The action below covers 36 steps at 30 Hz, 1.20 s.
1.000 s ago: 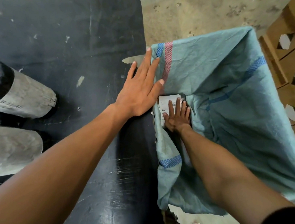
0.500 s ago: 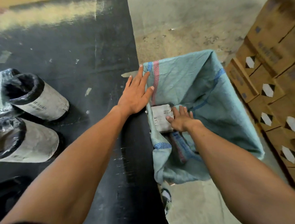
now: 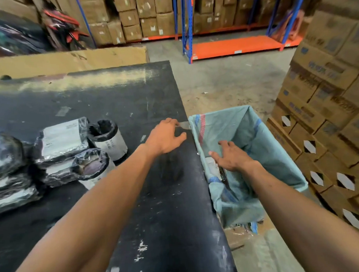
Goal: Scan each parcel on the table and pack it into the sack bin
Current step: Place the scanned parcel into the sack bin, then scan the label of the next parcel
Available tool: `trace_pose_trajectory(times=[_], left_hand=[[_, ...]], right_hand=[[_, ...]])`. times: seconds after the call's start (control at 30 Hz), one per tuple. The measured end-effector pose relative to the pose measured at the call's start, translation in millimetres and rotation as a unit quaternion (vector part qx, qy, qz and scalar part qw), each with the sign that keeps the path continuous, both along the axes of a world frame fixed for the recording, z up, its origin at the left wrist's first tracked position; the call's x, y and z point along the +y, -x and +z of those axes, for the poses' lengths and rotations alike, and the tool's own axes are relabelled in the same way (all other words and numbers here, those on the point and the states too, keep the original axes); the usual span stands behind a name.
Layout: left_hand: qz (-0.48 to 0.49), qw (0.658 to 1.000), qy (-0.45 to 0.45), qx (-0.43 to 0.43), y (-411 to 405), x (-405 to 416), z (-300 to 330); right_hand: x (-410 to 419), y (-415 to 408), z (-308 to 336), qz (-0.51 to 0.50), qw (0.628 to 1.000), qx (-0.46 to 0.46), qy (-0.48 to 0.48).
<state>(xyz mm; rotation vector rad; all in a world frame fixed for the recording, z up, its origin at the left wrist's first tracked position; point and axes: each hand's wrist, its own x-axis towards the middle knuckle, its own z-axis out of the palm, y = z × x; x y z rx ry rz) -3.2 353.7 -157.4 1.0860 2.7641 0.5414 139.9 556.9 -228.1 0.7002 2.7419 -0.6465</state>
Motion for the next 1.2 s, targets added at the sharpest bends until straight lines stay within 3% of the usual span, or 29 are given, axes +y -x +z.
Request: trace_pose_trajectory(times=[0.13,0.3,0.67,0.9,1.07,1.2], left_hand=[[0.003,0.997,-0.07,0.035,6,-44,55],[0.037,0.993,-0.091,0.059,15,-120,95],[0.142,0.986,-0.051,0.073,54,-284,84],[0.12,0.992,0.024,0.038,69,-322,41],[0.132,0.988,-0.065,0.048,66,-331,13],[0.13,0.984,-0.094,0.076,66,-332,8]], right_hand=[[-46,8,55,-0.005,0.997,0.062,-0.036],[-115,17,112,0.005,0.99,0.132,-0.046],[-291,43,185,0.129,0.965,0.224,-0.053],[-386,36,170,0.219,0.959,0.178,-0.027],[-433,28,121,0.189,0.977,0.053,-0.077],[-451,24,91,0.13,0.991,-0.009,-0.035]])
